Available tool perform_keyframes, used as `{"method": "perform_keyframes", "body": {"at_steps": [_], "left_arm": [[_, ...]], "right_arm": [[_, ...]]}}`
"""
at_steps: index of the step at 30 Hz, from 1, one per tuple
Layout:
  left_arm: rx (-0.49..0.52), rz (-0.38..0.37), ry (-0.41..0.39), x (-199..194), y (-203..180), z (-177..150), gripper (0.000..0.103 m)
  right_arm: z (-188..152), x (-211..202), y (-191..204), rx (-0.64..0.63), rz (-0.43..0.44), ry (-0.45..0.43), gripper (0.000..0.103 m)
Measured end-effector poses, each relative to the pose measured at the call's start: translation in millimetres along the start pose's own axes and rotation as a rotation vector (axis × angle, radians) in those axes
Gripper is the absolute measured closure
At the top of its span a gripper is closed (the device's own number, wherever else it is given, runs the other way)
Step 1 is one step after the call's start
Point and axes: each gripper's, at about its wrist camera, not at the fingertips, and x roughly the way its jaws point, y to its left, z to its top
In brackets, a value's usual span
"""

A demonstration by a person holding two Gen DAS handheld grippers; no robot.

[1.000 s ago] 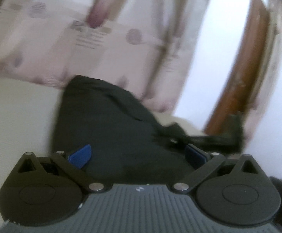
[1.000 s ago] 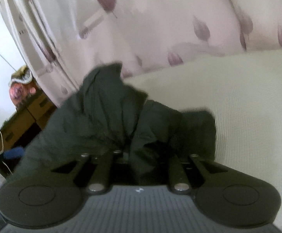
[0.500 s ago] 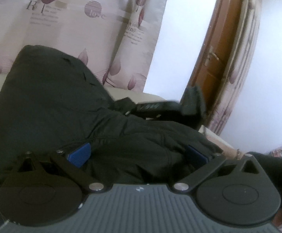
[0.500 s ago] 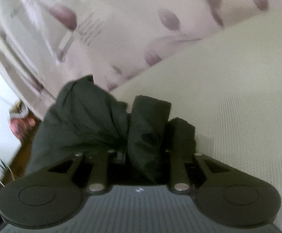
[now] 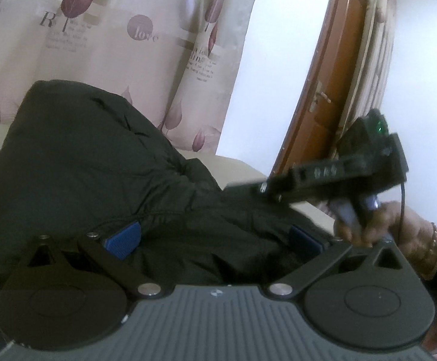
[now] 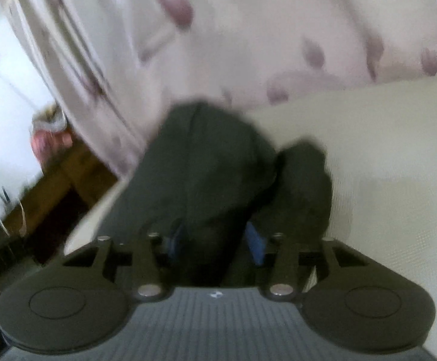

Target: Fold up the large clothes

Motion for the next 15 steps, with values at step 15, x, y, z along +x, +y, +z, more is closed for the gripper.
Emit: {"method": "perform_keyframes", "body": {"at_steps": [15], "left_arm": [[-0.125,0.073,-0.053,-22.3,14.8,16.3,0.000]], "right_arm": [[-94.6,-9.6,-30.5,0.340,0.101,-0.219,0.088]]}}
